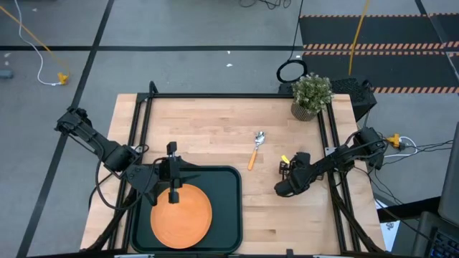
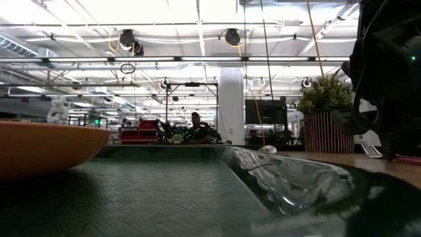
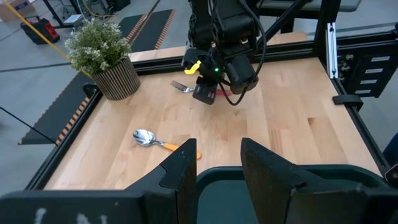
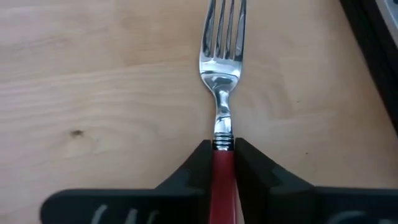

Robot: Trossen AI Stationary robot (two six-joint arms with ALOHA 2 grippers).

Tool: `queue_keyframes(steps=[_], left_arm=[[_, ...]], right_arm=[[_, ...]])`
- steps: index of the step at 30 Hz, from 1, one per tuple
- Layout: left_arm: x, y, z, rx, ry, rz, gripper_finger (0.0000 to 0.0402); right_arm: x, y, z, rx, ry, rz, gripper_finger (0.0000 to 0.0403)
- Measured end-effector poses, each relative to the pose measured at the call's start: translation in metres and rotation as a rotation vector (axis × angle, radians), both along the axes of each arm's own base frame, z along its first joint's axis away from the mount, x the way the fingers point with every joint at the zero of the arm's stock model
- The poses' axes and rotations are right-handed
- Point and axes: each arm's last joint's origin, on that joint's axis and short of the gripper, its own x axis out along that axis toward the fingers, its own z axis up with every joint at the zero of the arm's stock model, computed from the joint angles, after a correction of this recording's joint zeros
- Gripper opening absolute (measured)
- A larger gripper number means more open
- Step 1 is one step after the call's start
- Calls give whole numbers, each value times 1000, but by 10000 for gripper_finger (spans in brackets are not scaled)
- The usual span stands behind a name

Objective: Pick and place plate/cup/fork/spoon on tray
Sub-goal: Put the pink fork on the black tray to the right of the orange plate

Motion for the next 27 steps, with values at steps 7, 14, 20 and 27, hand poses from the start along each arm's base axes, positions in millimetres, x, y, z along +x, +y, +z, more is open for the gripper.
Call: queue_keyframes(steps=[7,14,20,27], left_arm=[[0,0,0,-2,0,1,129],[0,0,0,-13,1,7,129],[-1,1,-1,-30,9,19,129],[-1,1,-2,-62,14,37,129]], right_arm=[[12,2,-3,-27,-125,103,39],[31,20,7,-25,-267,193,27],[51,41,29,-53,-388,297,30],[76,70,53,-124,-630,464,27]])
